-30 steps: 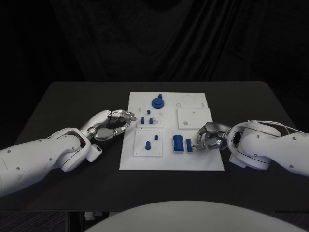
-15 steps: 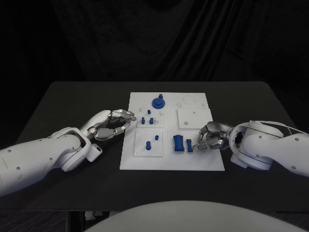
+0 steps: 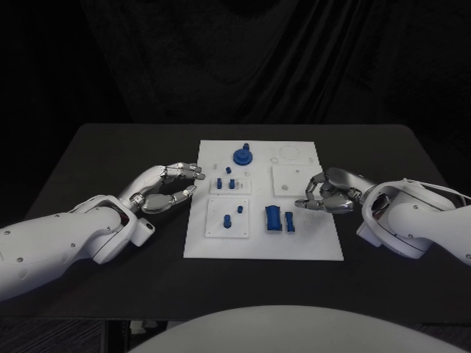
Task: Assemble the parts on the task board
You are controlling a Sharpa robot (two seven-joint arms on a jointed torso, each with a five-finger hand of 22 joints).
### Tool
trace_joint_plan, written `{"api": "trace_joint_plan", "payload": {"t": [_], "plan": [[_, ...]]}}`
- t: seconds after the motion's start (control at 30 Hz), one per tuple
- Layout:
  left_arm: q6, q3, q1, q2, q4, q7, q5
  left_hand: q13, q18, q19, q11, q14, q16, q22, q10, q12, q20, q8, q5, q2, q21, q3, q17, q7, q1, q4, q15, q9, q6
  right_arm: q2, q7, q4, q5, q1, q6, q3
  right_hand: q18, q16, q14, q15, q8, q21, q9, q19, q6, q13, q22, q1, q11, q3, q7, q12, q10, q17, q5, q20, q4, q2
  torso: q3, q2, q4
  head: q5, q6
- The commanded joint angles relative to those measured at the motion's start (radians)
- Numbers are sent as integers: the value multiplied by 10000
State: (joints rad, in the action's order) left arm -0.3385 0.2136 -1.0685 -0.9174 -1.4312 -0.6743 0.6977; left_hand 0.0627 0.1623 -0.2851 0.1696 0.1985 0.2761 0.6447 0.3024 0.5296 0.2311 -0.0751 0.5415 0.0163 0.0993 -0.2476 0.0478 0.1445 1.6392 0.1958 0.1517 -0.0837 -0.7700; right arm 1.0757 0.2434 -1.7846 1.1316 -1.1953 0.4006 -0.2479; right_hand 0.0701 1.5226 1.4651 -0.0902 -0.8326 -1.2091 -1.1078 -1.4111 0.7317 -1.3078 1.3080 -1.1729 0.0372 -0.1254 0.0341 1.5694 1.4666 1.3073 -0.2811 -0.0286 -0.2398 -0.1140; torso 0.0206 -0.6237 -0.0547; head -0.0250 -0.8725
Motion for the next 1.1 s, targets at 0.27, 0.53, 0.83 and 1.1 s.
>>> {"api": "trace_joint_plan", "payload": {"t": [0.27,0.53,0.83,1.1], "plan": [[-1046,-12,-83,-185,-438,-1525,-1197,-88,-31,1465,-531,-1200,-1161,-1927,-1099,-931,-363,171,-763,-43,-530,497,-177,-178,-771,972,-478,170,1077,-221,-3651,323,-1669,-440,2581,15,1007,-3112,-2234,657,-31,6099,40,3618,-1347,-376,-165,-545,-623,-12,583,-2031,-2455,-2324,-26,-552,-454,221,-65,191,36,29,-1],[-619,-12,-110,-63,-355,-1900,-2492,-283,170,2309,-1631,-1922,-2457,-3775,-2636,-2736,-572,421,-1011,383,-701,1826,-403,-1759,-2009,974,-1166,511,4840,-448,-5816,821,-3537,-480,3188,4,903,-6368,-6437,1802,-754,8842,459,5338,-3130,3161,-1602,-856,-1740,42,1006,-5365,-8883,-5552,-16,-1484,-474,310,-219,684,143,173,-1],[65,-12,-100,466,68,-2197,-3370,-437,158,2635,-2214,-1985,-2761,-4980,-3025,-4021,-630,541,-1002,802,-808,3623,-478,-3426,-2517,973,-1185,622,6187,-570,-7416,1357,-4542,-188,3462,0,932,-7969,-8235,2655,-1537,11118,1695,6200,-4013,4899,-3729,-1142,-2588,49,1120,-5787,-10542,-7332,-31,-2325,-496,393,-322,1272,320,398,-1],[-118,-4,-80,692,274,-32,-3091,-627,-487,2851,-1696,-1985,-2761,-5486,-3024,-5296,-1085,751,-2308,643,-993,3598,-478,-3038,-6805,106,-1517,837,6866,-745,-7153,1568,-4281,-13,3152,-8,450,-10128,-10199,2142,1251,12091,4751,8518,-5032,7557,-6784,2683,-1950,403,668,-8619,-11965,-9216,843,-1567,409,1140,-344,1350,362,502,1]]}}
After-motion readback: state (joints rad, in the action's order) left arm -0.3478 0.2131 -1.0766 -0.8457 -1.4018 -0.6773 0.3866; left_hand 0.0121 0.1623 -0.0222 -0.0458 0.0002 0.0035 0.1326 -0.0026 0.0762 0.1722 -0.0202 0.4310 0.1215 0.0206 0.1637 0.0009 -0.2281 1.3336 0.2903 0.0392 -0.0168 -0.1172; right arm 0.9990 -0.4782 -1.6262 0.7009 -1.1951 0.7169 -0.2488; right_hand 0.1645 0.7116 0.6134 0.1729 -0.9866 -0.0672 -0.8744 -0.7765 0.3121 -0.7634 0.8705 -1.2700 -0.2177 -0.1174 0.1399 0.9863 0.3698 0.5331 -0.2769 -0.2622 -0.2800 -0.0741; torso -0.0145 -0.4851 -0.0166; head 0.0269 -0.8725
